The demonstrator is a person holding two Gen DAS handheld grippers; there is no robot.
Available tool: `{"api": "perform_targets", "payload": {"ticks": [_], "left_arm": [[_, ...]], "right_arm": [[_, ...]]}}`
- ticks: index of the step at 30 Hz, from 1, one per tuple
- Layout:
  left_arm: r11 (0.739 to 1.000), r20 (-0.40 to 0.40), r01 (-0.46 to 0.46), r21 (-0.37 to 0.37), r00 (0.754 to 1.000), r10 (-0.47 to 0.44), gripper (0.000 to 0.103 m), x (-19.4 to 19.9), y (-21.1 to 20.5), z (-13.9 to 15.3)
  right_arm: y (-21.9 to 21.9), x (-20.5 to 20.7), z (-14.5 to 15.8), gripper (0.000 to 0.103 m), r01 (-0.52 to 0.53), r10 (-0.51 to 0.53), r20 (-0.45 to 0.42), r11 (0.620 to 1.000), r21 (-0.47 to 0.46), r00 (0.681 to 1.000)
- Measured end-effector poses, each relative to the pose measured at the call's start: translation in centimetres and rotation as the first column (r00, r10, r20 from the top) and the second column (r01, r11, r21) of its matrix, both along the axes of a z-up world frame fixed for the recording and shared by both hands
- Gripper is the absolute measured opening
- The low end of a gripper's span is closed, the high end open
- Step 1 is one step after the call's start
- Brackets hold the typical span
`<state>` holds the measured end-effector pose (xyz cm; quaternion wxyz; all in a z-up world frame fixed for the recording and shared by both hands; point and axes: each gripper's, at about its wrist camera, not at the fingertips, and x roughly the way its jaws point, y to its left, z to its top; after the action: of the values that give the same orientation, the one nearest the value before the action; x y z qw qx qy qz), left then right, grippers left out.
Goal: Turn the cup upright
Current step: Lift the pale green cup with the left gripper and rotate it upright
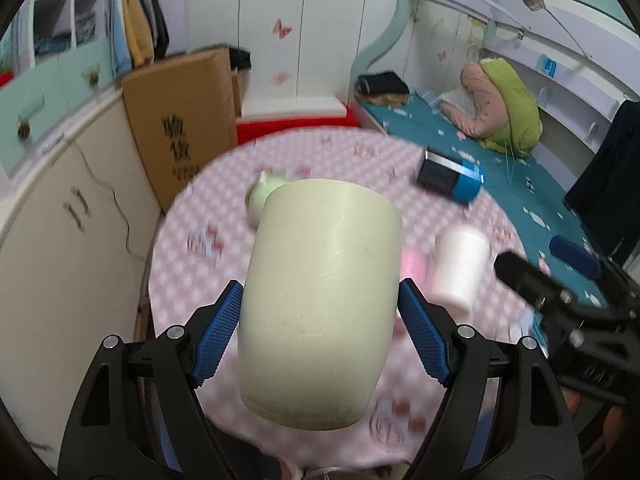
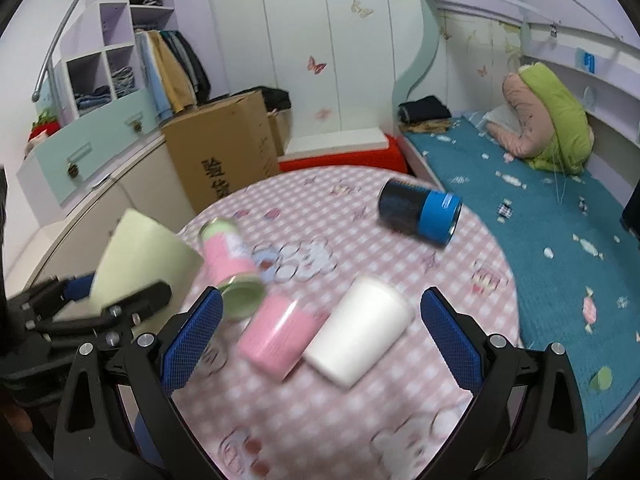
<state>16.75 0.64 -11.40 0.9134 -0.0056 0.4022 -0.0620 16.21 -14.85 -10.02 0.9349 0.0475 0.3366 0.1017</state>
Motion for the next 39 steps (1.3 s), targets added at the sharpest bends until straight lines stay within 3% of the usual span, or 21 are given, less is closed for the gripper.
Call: {"api": "perform_targets", "payload": {"ticks": [8, 16, 31, 37, 39], "left_arm": [[0.999, -0.091, -0.001, -0.038, 0.996, -0.003, 0.079, -3.7, 0.1, -4.2], [0.998, -0.148, -0.016, -0.062, 0.989, 0.006, 0.079, -2.0, -0.2, -6.9], [0.998, -0.133, -0.031, -0.054, 0.991, 0.023, 0.079, 3.1, -3.2, -7.1], [0.996, -0.142, -0.029, -0.081, 0.990, 0.017, 0.081, 2.9, -2.8, -6.8], [0.997, -0.123, -0.019, -0.081, 0.992, 0.009, 0.087, 2.2, -2.6, -6.3]], "right_arm": [[1.7, -3.1, -2.0, 0.096, -0.015, 0.014, -0.042, 0.999, -0.038, 0.999], [1.3, -3.4, -3.5, 0.096, 0.000, -0.004, -0.075, 0.998, -0.059, 0.997], [-1.4, 0.7, -4.7, 0.096, 0.044, -0.046, -0.112, 0.999, -0.021, 0.993], [-1.2, 1.1, -4.6, 0.096, 0.037, -0.040, -0.111, 0.999, -0.030, 0.993], [-0.8, 0.9, -4.4, 0.096, 0.033, -0.037, -0.105, 0.999, -0.034, 0.994]]}}
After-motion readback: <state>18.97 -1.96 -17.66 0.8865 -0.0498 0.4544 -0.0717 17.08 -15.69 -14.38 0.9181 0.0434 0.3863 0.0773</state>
